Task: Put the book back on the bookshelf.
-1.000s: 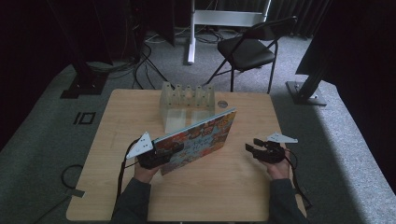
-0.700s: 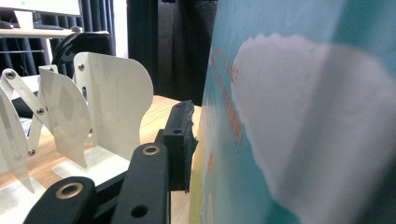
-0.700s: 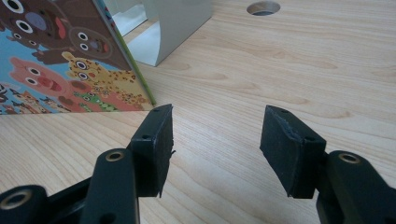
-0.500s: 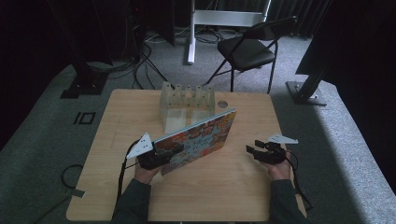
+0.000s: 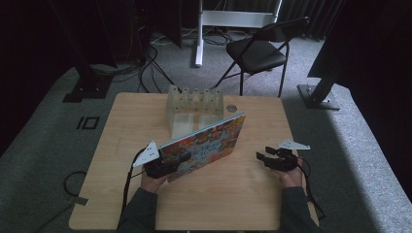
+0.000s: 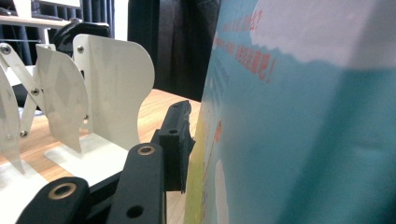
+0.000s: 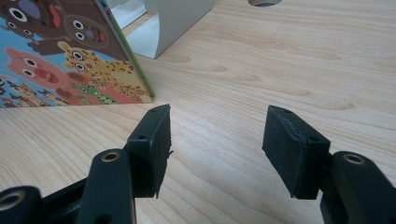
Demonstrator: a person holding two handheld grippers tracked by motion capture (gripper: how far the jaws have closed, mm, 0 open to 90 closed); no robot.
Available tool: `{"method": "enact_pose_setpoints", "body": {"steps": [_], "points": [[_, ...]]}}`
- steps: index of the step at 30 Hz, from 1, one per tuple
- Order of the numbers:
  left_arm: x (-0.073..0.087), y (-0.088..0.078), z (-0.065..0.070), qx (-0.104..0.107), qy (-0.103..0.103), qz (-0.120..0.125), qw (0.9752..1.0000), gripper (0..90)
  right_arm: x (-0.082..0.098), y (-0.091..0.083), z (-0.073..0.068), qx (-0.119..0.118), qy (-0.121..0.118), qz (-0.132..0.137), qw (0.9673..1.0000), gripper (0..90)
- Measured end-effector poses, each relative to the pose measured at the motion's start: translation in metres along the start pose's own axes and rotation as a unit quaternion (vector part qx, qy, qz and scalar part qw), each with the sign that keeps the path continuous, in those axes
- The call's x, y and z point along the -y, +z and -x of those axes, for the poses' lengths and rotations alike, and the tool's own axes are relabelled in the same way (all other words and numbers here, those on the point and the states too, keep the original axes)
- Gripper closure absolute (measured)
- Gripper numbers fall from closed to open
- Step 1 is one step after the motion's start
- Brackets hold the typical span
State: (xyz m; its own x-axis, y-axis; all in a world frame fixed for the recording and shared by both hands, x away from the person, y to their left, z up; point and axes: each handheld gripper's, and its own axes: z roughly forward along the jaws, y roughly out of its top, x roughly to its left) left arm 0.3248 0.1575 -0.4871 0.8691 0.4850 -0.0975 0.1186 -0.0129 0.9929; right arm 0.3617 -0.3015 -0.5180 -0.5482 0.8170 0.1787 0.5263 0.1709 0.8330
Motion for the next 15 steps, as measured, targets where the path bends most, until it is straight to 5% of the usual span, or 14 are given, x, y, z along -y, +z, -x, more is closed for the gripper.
{"method": "enact_pose_setpoints", "body": {"steps": [15], "points": [[0.011,0.000,0.000,-0.007,0.003,0.001,1.0000,60.1,0.008,0.010,-0.001,0.071,-0.035,-0.047,0.9957,31.4]]}}
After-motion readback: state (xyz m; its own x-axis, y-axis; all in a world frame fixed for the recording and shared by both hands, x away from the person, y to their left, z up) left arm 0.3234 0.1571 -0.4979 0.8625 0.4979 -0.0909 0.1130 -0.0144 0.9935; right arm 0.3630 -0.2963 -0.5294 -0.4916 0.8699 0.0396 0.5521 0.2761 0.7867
